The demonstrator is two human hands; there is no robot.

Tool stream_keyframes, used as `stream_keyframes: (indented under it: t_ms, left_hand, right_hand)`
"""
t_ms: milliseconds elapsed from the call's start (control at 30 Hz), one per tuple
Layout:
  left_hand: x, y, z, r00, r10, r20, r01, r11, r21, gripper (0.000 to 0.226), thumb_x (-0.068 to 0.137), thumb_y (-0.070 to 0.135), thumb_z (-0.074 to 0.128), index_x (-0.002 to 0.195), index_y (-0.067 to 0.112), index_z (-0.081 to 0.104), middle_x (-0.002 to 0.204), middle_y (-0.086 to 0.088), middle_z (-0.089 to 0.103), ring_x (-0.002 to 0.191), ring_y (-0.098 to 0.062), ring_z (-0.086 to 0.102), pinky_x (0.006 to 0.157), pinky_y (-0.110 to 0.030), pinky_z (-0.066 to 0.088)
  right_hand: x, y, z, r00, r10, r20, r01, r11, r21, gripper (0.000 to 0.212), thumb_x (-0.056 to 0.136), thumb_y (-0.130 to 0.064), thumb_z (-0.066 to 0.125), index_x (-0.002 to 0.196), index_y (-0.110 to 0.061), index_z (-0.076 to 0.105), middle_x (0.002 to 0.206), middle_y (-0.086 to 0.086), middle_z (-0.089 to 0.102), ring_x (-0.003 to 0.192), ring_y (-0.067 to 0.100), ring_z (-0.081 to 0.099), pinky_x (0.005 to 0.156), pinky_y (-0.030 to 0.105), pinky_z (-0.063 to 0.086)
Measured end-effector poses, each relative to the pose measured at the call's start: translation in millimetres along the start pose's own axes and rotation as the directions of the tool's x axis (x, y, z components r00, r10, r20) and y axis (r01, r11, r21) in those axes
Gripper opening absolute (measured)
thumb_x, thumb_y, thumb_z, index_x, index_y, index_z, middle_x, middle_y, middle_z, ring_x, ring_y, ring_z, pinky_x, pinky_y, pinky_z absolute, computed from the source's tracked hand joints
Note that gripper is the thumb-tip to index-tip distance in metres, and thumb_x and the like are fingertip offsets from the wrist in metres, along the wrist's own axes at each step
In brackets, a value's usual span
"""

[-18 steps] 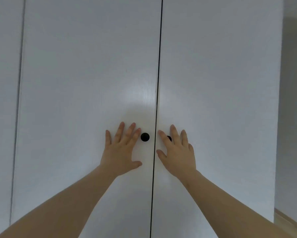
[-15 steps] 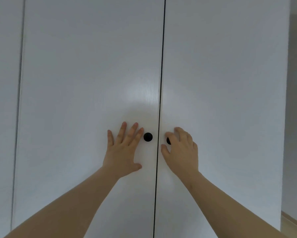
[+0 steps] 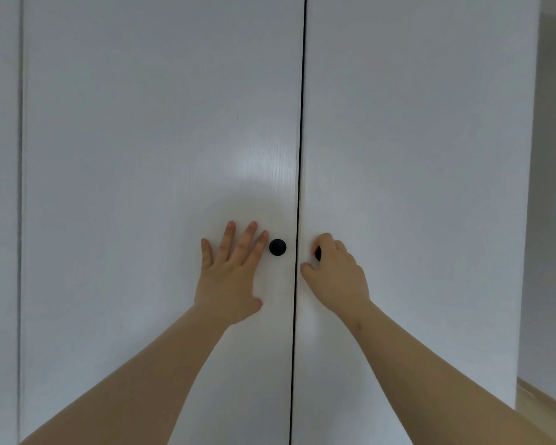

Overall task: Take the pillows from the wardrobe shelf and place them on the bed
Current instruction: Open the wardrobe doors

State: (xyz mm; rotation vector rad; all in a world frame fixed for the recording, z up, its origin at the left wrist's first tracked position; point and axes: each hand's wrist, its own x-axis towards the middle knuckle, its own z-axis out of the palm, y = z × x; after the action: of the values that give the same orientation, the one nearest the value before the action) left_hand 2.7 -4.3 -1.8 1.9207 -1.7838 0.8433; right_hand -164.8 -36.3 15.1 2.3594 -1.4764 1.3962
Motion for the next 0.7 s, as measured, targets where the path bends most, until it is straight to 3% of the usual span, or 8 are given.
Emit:
stream_keyframes:
  t_ms: [200, 333, 500, 567, 700]
  left_hand:
    - [-5, -1, -22, 0.991, 0.018, 0.133, 0.008, 0.981, -0.192, 0.098, 0.082, 0.046, 0.056, 0.146, 0.028, -0.016, 0.155, 0.008, -0.024, 0.143, -0.022, -0.026, 0.118, -0.049, -0.005]
    - [-23, 9, -34, 1.000, -0.003, -0.007, 0.000, 0.917, -0.398, 0.080, 0.090, 0.033, 0.050, 0.148, 0.024, -0.005, 0.159, 0.004, -0.007, 0.147, -0.017, -0.009, 0.120, -0.039, 0.003]
    - [-47, 41, -57, 0.999, 0.036, -0.016, -0.038, 0.755, -0.655, 0.067, 0.093, 0.020, 0.049, 0.148, 0.022, 0.011, 0.158, 0.006, 0.012, 0.146, -0.015, 0.008, 0.120, -0.033, 0.015]
    - [-56, 53, -65, 0.999, 0.012, -0.038, -0.035, 0.714, -0.699, 0.063, 0.093, 0.019, 0.050, 0.147, 0.024, 0.017, 0.156, 0.006, 0.020, 0.143, -0.014, 0.021, 0.117, -0.031, 0.023]
    - [-79, 82, -77, 0.997, -0.064, -0.048, 0.000, 0.602, -0.799, 0.055, 0.092, 0.016, 0.050, 0.142, 0.025, 0.029, 0.150, 0.010, 0.032, 0.138, -0.009, 0.029, 0.101, -0.017, 0.021]
  right_hand:
    - [-21, -9, -20, 1.000, 0.022, 0.007, -0.022, 0.999, 0.024, 0.013, 0.085, -0.019, 0.049, 0.095, -0.017, 0.041, 0.094, 0.003, 0.051, 0.081, 0.029, 0.056, 0.074, 0.039, 0.046]
    - [-35, -11, -33, 1.000, 0.013, -0.022, -0.012, 1.000, 0.024, 0.012, 0.085, -0.019, 0.050, 0.095, -0.015, 0.044, 0.091, 0.004, 0.053, 0.079, 0.029, 0.057, 0.073, 0.040, 0.048]
    - [-56, -11, -51, 0.995, 0.011, -0.098, 0.002, 0.992, 0.126, 0.007, 0.086, -0.021, 0.051, 0.087, -0.016, 0.046, 0.080, 0.002, 0.053, 0.071, 0.025, 0.057, 0.070, 0.043, 0.052]
    - [-67, -11, -64, 0.993, 0.015, -0.116, 0.003, 0.988, 0.156, 0.008, 0.087, -0.023, 0.050, 0.085, -0.016, 0.047, 0.078, 0.001, 0.054, 0.068, 0.021, 0.055, 0.069, 0.039, 0.051]
    - [-95, -7, -98, 0.991, 0.005, -0.136, 0.029, 0.967, 0.252, 0.012, 0.091, -0.024, 0.048, 0.084, -0.014, 0.047, 0.074, -0.003, 0.051, 0.064, 0.014, 0.048, 0.062, 0.028, 0.044]
